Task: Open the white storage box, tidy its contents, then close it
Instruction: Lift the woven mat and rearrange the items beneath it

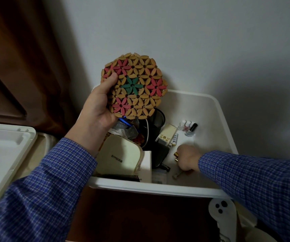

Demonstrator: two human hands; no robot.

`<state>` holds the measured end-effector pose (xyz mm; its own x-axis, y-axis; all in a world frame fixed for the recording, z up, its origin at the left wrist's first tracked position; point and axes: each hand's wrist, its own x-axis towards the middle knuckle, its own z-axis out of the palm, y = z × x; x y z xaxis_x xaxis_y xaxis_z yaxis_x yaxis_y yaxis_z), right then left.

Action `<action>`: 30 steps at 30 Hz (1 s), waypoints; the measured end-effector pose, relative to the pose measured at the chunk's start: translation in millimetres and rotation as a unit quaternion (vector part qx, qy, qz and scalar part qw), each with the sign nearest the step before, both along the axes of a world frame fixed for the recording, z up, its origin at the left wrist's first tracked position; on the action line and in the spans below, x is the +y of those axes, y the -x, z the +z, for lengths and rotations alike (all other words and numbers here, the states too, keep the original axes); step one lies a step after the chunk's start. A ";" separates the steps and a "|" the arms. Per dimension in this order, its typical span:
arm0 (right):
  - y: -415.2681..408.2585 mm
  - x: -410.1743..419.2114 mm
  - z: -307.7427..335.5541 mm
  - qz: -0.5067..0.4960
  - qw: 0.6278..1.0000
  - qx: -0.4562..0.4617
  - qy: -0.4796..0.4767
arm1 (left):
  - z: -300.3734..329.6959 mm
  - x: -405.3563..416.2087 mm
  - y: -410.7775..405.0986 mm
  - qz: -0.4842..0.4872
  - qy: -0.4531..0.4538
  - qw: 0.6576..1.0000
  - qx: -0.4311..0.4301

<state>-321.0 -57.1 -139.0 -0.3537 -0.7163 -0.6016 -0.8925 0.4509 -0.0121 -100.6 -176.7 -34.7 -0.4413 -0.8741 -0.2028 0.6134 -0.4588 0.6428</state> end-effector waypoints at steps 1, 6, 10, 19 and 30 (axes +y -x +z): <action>-0.5 -0.1 -0.9 -0.005 1.000 0.001 0.003 | 0.1 0.2 -0.1 -0.001 0.003 1.000 -0.001; -4.3 -0.2 -0.9 -0.017 1.000 0.005 -0.004 | 2.6 1.5 -0.4 0.009 -0.012 1.000 -0.006; -1.7 -1.0 11.1 0.011 1.000 0.009 -0.017 | 3.2 1.6 -0.4 0.005 -0.012 1.000 0.000; -7.2 -34.3 120.7 -0.061 0.950 -0.288 0.105 | 5.0 -2.3 -8.1 0.038 -0.038 0.996 0.078; -127.5 -107.1 87.3 -0.062 0.938 -0.333 0.076 | 10.3 -4.7 -14.1 0.075 -0.032 0.994 0.076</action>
<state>-193.5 -164.2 -51.7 -0.0222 -0.7904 -0.6121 -0.6055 0.4979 -0.6209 -86.5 -181.4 -24.4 -0.3368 -0.9200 -0.2006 0.7655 -0.3916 0.5106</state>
